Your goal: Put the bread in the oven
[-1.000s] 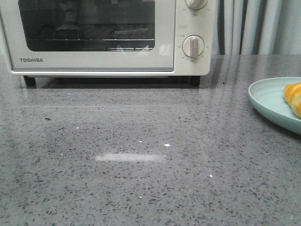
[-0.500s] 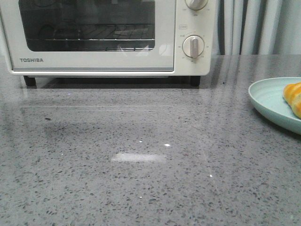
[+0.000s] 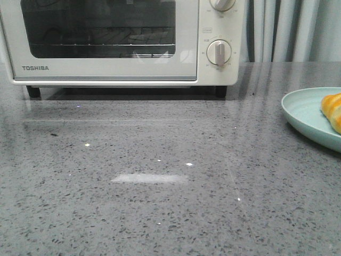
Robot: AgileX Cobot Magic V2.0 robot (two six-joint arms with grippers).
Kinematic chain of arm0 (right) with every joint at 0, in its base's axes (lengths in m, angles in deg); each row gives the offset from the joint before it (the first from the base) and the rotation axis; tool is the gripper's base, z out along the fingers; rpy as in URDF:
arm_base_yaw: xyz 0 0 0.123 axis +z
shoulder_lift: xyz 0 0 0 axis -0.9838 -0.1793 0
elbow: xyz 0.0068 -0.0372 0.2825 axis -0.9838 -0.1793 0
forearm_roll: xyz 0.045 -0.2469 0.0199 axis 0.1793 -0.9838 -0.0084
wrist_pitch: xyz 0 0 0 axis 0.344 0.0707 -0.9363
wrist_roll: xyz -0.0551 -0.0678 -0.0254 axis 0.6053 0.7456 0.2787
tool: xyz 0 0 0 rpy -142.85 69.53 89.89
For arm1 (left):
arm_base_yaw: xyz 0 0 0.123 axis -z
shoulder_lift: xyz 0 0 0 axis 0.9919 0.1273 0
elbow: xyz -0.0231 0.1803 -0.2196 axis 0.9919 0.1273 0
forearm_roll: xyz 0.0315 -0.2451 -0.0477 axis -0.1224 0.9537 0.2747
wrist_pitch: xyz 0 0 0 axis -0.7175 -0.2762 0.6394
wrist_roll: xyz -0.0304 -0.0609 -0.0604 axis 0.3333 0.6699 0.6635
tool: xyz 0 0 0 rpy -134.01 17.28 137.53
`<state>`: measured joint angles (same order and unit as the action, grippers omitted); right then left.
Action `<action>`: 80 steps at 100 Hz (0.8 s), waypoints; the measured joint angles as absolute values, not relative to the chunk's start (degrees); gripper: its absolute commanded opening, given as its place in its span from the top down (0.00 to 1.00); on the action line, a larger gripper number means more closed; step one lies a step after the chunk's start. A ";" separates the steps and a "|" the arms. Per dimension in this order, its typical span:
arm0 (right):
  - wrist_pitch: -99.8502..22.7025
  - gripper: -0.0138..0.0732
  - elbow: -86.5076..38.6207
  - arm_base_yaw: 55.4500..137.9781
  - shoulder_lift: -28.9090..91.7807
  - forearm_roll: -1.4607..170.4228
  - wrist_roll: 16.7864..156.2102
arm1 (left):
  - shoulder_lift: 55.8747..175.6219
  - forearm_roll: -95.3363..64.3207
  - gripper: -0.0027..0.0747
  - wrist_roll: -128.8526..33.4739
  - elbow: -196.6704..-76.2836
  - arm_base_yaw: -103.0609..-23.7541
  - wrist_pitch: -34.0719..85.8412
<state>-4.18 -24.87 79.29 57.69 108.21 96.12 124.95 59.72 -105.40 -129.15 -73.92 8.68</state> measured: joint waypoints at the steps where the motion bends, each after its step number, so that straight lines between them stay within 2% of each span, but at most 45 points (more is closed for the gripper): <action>1: -4.18 0.75 -24.87 79.29 57.69 108.21 96.12 | 125.09 59.85 0.99 -105.73 -129.15 -73.92 8.56; 80: -4.53 0.75 -24.87 79.29 57.69 108.21 96.35 | 137.19 60.45 0.99 -110.96 -136.28 -73.84 5.06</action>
<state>-4.53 -24.87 79.29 57.69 108.21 96.35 137.19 60.45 -110.96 -136.28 -73.84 5.06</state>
